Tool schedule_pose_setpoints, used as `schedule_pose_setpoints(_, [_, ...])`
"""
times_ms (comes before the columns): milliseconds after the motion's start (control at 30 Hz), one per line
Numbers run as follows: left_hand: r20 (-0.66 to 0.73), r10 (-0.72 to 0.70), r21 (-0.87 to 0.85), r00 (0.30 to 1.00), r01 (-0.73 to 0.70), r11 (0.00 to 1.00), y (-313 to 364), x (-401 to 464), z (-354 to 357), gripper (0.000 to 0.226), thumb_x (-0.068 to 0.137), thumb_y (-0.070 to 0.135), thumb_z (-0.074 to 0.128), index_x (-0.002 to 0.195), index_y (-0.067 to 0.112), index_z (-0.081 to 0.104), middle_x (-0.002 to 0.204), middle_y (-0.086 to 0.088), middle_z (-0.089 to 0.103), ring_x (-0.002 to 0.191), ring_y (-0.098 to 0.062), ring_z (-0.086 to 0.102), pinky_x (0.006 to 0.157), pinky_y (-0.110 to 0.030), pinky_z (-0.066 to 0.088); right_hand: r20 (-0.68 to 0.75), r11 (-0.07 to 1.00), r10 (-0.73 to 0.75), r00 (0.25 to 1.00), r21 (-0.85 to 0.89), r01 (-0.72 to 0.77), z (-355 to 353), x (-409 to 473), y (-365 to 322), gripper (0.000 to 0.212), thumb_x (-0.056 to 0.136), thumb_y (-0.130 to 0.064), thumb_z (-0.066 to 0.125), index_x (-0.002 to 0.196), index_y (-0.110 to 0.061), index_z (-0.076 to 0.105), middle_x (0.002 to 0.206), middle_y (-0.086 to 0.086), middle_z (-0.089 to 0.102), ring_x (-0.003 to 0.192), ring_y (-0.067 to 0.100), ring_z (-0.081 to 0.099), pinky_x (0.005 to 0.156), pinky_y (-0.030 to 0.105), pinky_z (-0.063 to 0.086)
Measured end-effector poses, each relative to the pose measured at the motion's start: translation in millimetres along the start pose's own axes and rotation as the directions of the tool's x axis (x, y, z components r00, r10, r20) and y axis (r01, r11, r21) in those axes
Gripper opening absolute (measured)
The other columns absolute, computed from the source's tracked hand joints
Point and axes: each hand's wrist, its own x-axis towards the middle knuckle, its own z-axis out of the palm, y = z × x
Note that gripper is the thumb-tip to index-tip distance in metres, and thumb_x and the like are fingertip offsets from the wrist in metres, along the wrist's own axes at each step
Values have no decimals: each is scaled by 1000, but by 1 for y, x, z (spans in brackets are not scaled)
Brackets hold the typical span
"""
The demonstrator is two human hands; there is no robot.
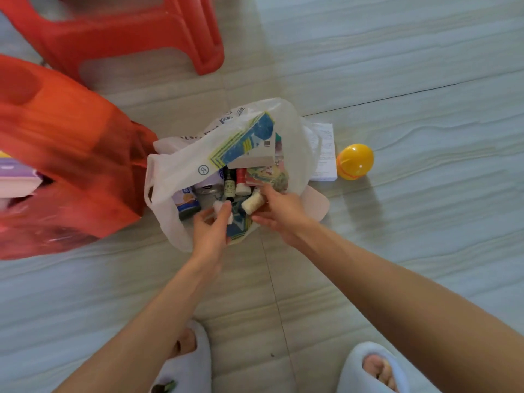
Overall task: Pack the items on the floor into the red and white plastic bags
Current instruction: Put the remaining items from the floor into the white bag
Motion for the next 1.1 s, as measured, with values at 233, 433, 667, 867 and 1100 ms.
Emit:
schedule_pose_setpoints(233, [45,133,-74,990,-130,989,3,5,4,33,93,16,50,123,9,40,94,-10,56,78,-8,58,82,-28,48,83,984,-47,995,175,32,-10,6,4,34,97,-15,46,129,-2,44,120,14,54,120,28,53,91,30,47])
schedule_pose_setpoints(433, [234,323,275,917,-381,883,-29,-16,7,25,91,3,48,114,11,54,113,-5,59,105,-16,56,90,-28,48,-48,960,-72,996,-274,57,-64,-12,19,15,93,-16,48,87,-10,61,72,8,68,59,15,67,58,23,55])
schedule_pose_setpoints(667, [812,300,494,500,-863,102,-50,-36,62,46,91,4,43,136,4,40,143,-14,39,131,-27,38,105,-32,33,-230,515,-519,823,-853,87,-140,17,9,24,89,-15,49,109,-7,59,113,15,63,106,31,56,90,35,42])
schedule_pose_setpoints(867, [857,11,489,515,-805,-336,-41,-25,110,65,89,-8,27,144,-2,-8,153,-22,-13,143,-32,-11,117,-36,-1,111,27,-720,685,-982,188,-157,36,-21,60,88,-17,52,144,-14,29,151,9,26,137,30,26,103,43,32])
schedule_pose_setpoints(1100, [897,131,427,421,-755,-498,-59,-14,111,57,70,-1,24,111,-6,63,118,-23,62,106,-36,63,75,-42,57,221,-175,-543,810,-973,147,-170,54,-59,76,89,-24,56,149,-21,11,157,2,7,144,28,7,107,47,28])
